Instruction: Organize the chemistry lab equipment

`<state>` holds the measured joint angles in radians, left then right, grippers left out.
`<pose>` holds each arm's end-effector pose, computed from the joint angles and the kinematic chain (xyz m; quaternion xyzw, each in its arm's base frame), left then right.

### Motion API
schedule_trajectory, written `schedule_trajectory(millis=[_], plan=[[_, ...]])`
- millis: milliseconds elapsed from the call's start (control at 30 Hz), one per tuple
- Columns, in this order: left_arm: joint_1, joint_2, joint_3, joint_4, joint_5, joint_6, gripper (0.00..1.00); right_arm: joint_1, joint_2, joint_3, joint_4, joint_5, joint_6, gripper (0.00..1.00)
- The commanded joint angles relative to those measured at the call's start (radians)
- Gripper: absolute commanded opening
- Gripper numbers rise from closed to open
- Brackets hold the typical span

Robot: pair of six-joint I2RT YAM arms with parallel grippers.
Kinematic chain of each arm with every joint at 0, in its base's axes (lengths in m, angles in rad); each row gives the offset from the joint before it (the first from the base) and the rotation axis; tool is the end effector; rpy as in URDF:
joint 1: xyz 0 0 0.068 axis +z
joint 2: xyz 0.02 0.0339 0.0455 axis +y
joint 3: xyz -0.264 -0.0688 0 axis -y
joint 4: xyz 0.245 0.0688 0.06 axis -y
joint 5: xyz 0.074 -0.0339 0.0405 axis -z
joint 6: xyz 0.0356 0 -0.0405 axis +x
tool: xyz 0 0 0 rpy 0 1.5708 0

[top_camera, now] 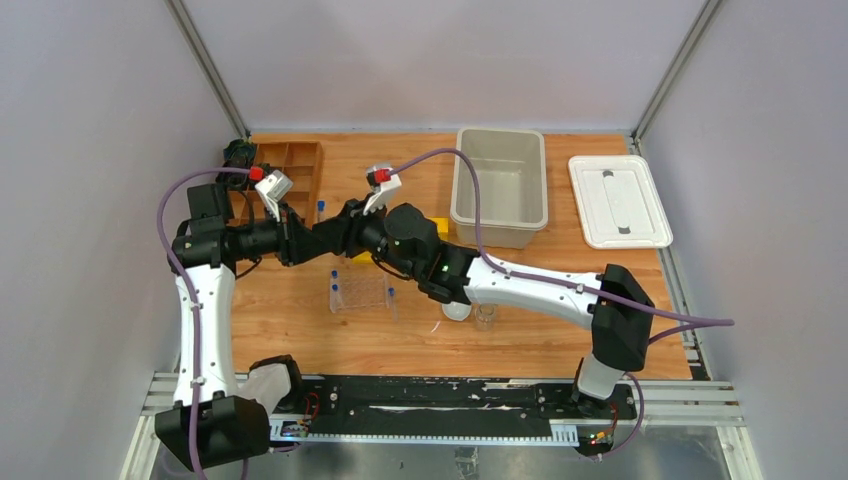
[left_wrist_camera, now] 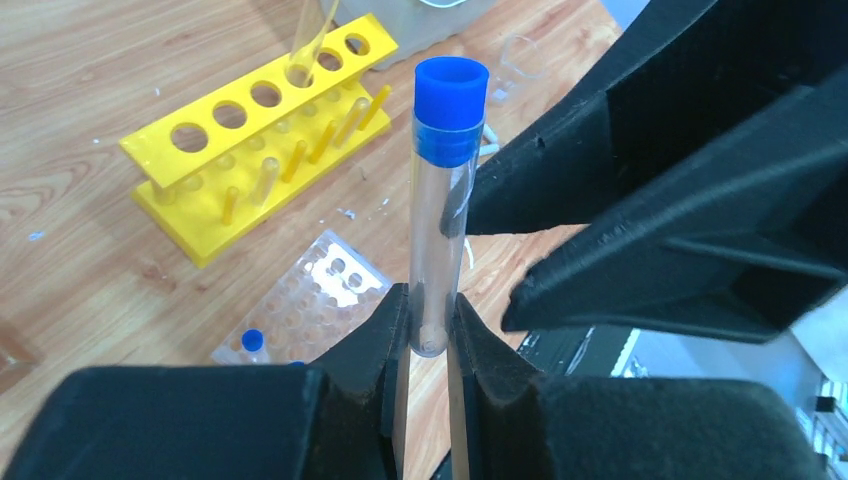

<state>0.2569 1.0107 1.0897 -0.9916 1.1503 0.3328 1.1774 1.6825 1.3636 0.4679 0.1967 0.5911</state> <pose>0.1760 0.0126 0.3463 0.2058 0.7868 -0.4137 0.4091 0.1631 0.3747 0.3722 -0.1164 0.6432 0.5426 0.5276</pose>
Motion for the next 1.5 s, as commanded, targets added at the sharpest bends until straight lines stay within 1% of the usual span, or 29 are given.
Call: schedule_trajectory(millis=[0,100,233,300,367,500,667,733,767,800,900,967,1067,1200,1467], plan=[[0.005,-0.027,0.018,0.026,-0.041,0.060,0.00,-0.020,0.016,0.128,-0.211,-0.058,0.033,0.41],[0.003,-0.046,0.011,0.027,-0.058,0.099,0.00,-0.051,0.064,0.249,-0.379,-0.127,0.030,0.45],[0.002,-0.056,0.010,0.027,-0.062,0.118,0.00,-0.071,0.110,0.363,-0.513,-0.197,-0.005,0.45],[0.000,-0.059,0.010,0.027,-0.061,0.120,0.00,-0.074,0.129,0.406,-0.565,-0.218,-0.021,0.45],[-0.003,-0.061,0.007,0.027,-0.060,0.123,0.00,-0.077,0.134,0.418,-0.574,-0.230,-0.029,0.44],[-0.006,-0.065,0.004,0.027,-0.068,0.124,0.00,-0.080,0.134,0.425,-0.574,-0.247,-0.035,0.34],[-0.008,-0.072,0.002,0.027,-0.072,0.123,0.00,-0.086,0.127,0.421,-0.566,-0.248,-0.057,0.17],[-0.008,-0.075,0.000,0.027,-0.073,0.120,0.00,-0.089,0.121,0.413,-0.558,-0.246,-0.067,0.12],[-0.007,-0.077,-0.003,0.027,-0.073,0.120,0.00,-0.091,0.119,0.410,-0.553,-0.244,-0.073,0.12],[-0.008,-0.078,-0.006,0.027,-0.073,0.121,0.00,-0.094,0.119,0.410,-0.552,-0.244,-0.078,0.16],[-0.008,-0.083,-0.014,0.027,-0.073,0.120,0.00,-0.099,0.129,0.417,-0.556,-0.245,-0.087,0.32],[-0.009,-0.085,-0.014,0.027,-0.073,0.120,0.00,-0.099,0.140,0.427,-0.559,-0.241,-0.099,0.39],[-0.009,-0.086,-0.012,0.027,-0.074,0.122,0.00,-0.101,0.157,0.454,-0.575,-0.227,-0.116,0.39],[-0.010,-0.088,-0.014,0.028,-0.079,0.123,0.00,-0.108,0.160,0.463,-0.576,-0.220,-0.121,0.31],[-0.011,-0.084,-0.022,0.027,-0.086,0.131,0.00,-0.126,0.168,0.487,-0.576,-0.228,-0.120,0.29]])
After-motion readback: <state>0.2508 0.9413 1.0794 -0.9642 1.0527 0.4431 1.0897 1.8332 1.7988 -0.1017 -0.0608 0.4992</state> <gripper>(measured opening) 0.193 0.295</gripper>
